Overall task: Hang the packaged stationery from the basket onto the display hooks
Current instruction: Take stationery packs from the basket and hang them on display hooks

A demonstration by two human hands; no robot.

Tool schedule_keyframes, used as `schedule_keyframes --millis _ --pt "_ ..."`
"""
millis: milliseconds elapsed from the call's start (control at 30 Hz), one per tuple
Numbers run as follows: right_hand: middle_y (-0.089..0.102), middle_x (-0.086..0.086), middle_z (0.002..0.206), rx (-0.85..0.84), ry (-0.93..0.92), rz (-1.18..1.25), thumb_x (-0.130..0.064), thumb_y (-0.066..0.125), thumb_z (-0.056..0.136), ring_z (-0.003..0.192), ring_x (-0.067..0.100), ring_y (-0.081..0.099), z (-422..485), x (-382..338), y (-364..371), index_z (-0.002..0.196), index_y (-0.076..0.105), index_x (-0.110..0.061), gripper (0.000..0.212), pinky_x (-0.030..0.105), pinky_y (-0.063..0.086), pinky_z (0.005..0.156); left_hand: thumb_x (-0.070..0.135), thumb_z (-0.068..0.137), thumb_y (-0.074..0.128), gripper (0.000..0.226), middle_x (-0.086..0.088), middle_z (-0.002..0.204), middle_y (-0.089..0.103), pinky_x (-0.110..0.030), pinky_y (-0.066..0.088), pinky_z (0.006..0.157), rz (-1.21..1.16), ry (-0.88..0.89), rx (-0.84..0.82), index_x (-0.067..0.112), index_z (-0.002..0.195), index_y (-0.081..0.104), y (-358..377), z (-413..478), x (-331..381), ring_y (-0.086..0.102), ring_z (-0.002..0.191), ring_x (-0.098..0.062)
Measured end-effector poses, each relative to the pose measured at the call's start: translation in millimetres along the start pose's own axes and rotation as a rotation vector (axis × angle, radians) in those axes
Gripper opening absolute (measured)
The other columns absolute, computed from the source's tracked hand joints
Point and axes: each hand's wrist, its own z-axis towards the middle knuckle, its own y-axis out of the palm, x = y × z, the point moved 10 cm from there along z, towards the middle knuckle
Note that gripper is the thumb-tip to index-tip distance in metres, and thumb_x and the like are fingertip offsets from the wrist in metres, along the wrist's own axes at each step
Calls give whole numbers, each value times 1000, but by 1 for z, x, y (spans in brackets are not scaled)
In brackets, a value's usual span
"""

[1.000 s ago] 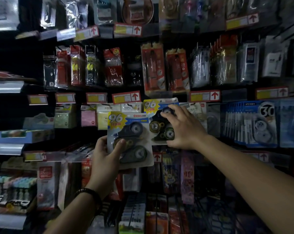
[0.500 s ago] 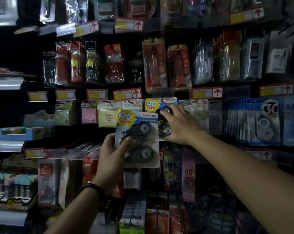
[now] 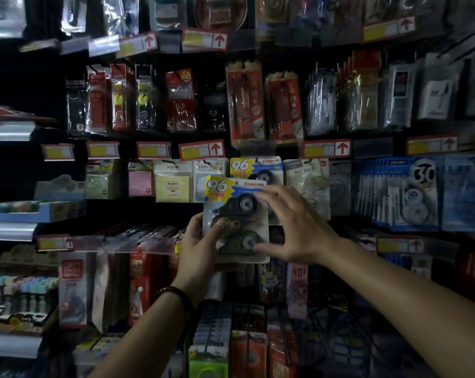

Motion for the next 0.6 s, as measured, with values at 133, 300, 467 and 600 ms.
schedule_keyframes --millis 133,300,467,600 --pt "19 -3 172 -77 5 -59 -78 76 70 157 18 18 -8 -5 12 167 19 -15 129 39 17 129 25 105 66 13 4 103 81 -36 60 52 -12 -16 -21 27 118 66 13 -1 -5 82 81 -23" --pt "30 -6 163 -49 52 -12 -72 79 63 150 17 25 -3 3 10 163 27 -21 124 43 26 123 34 105 65 11 2 109 81 -34 60 56 14 -85 -101 34 114 72 20 8 -13 82 84 -25" --pt "34 1 160 -15 51 -141 -69 70 61 146 25 31 14 20 7 161 33 -15 120 47 32 121 29 103 70 53 4 135 72 -24 62 65 177 -11 -127 39 151 51 11 14 -8 76 110 -19" --pt "31 5 163 -13 106 -197 -70 66 61 147 29 31 27 38 12 162 33 -17 119 50 31 121 30 105 67 61 4 148 60 -25 61 72 378 -14 -120 41 159 41 -13 11 -10 69 120 -17"
